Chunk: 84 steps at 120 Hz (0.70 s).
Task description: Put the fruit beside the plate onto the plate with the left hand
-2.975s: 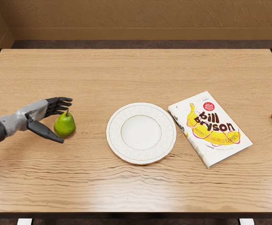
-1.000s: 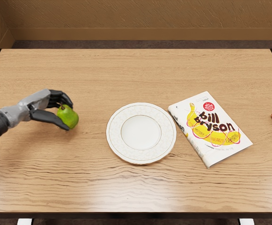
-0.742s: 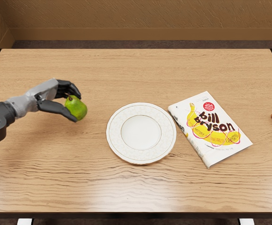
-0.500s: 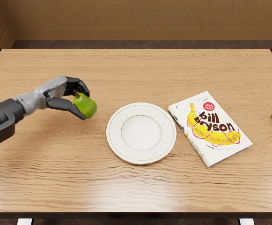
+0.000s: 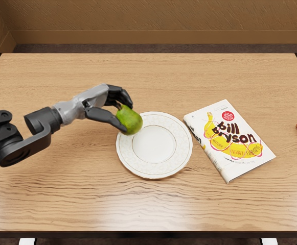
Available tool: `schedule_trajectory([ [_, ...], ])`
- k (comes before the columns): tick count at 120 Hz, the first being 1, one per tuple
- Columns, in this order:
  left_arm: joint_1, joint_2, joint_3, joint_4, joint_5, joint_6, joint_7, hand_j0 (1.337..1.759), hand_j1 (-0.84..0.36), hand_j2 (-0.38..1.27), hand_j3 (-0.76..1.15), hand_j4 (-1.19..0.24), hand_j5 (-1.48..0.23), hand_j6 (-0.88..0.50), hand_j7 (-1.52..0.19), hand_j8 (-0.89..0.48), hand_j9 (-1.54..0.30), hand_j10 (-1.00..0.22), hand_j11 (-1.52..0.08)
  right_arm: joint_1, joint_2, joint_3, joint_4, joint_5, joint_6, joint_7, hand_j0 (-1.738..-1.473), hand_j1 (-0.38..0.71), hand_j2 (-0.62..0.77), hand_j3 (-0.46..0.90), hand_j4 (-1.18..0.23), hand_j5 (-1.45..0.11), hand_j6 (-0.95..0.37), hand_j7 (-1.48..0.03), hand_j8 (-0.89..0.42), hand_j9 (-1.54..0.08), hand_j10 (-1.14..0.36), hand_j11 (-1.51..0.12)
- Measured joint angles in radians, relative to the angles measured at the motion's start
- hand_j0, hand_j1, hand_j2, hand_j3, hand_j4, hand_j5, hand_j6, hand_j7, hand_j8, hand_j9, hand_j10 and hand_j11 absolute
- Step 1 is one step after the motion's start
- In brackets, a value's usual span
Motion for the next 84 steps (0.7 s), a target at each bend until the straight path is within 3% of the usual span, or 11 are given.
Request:
schedule_trajectory([
  [84,0.039,-0.073,0.022,0.035,-0.001,0.002,0.008,1.658,-0.30,0.55,0.00,-0.66,-0.87,-0.62,-0.87,-0.51,-0.87,-0.64,-0.87,0.000,0.000,0.000,0.000,0.000,0.000,0.000,-1.658,-0.35,0.00,0.00,0.00,0.00,0.00,0.00,0.00,0.00,0.00,0.00],
])
